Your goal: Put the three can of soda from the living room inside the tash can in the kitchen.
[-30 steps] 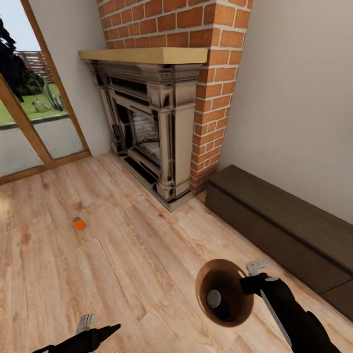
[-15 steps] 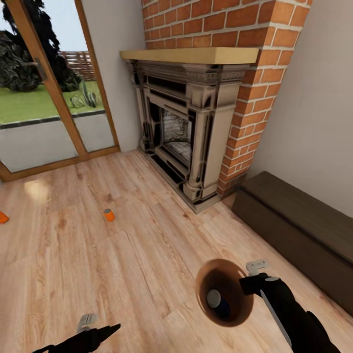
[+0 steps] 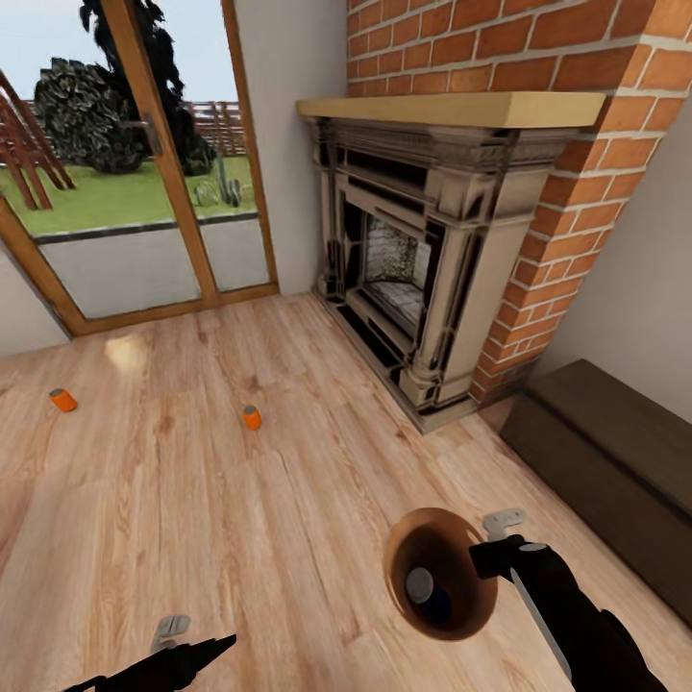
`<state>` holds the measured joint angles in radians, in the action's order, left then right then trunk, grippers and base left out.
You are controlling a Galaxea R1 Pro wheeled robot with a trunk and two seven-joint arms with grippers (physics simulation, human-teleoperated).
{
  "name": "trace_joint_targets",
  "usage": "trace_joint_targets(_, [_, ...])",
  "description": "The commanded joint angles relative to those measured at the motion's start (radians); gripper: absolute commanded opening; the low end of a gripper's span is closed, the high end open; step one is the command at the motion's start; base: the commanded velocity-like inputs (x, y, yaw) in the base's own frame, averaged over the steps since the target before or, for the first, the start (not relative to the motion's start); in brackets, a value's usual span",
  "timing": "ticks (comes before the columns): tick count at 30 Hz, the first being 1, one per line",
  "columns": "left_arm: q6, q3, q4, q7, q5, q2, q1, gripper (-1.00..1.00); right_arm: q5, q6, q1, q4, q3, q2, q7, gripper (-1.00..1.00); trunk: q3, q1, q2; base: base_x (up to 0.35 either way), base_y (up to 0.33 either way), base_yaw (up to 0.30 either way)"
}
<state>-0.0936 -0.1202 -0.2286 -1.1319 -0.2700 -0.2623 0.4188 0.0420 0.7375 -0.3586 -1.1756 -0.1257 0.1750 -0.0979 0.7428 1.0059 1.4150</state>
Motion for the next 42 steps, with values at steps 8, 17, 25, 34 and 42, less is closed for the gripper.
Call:
trace_joint_targets(8, [0.0, 0.0, 0.0, 0.0, 0.0, 0.0, 0.0, 1.0, -0.011, 0.0, 0.0, -0.001, 0.0, 0.0, -0.006, -1.0, 0.0, 0.0, 0.0, 0.279, 0.119, 0.284])
trace_joint_targets(17, [-0.001, 0.001, 0.0, 0.001, 0.0, 0.0, 0.0, 1.0, -0.011, 0.0, 0.0, -0.001, -0.001, 0.0, -0.007, -1.0, 0.0, 0.0, 0.0, 0.324, 0.079, 0.198])
trace_joint_targets(25, [-0.001, 0.001, 0.0, 0.001, 0.0, 0.0, 0.0, 1.0, -0.011, 0.0, 0.0, -0.001, 0.0, 0.0, -0.008, -1.0, 0.0, 0.0, 0.0, 0.345, 0.004, 0.013])
trace_joint_targets(34, [-0.001, 0.001, 0.0, 0.001, 0.0, 0.0, 0.0, 1.0, -0.011, 0.0, 0.0, 0.0, -0.001, 0.0, -0.007, -1.0, 0.0, 0.0, 0.0, 0.346, 0.0, 0.137])
trace_joint_targets(42, [-0.002, 0.001, 0.0, 0.001, 0.0, 0.0, 0.0, 1.0, -0.011, 0.0, 0.0, -0.001, -0.001, 0.0, -0.007, -1.0, 0.0, 0.0, 0.0, 0.346, 0.0, 0.27])
